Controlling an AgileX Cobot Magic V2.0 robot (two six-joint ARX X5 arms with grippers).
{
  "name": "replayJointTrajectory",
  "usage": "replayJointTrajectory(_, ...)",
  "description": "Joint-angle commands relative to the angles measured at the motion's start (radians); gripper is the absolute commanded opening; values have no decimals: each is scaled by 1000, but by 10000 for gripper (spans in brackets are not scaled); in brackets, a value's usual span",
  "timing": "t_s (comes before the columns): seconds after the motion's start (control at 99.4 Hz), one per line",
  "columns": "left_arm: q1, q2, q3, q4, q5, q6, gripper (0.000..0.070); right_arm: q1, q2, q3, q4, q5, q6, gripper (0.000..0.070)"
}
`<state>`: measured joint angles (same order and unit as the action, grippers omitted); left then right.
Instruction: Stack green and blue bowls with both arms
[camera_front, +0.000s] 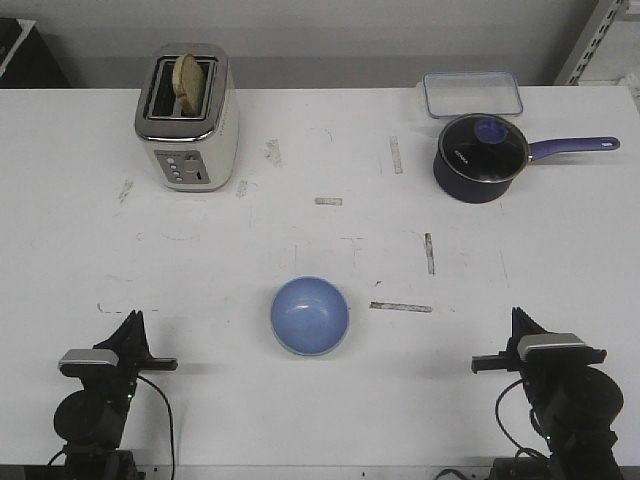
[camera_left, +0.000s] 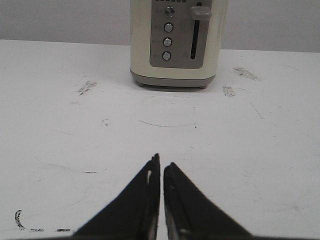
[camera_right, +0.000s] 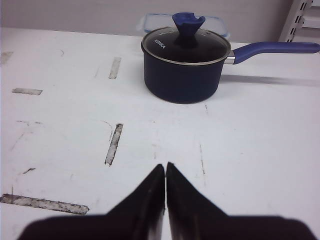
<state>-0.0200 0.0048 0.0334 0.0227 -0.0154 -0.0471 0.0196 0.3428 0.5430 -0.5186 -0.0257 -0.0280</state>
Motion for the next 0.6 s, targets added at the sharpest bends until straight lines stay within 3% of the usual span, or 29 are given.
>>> replayJointTrajectory(0.0, 1, -2, -21, 17, 4, -8, 1, 2, 5, 1, 10, 0, 12, 0)
replayJointTrajectory(0.352, 1, -2, -21, 17, 4, -8, 1, -1, -13, 0, 10, 0, 8, 0)
replayJointTrajectory(0.594, 1, -2, -21, 17, 4, -8, 1, -8, -80, -123, 186, 8, -60, 0)
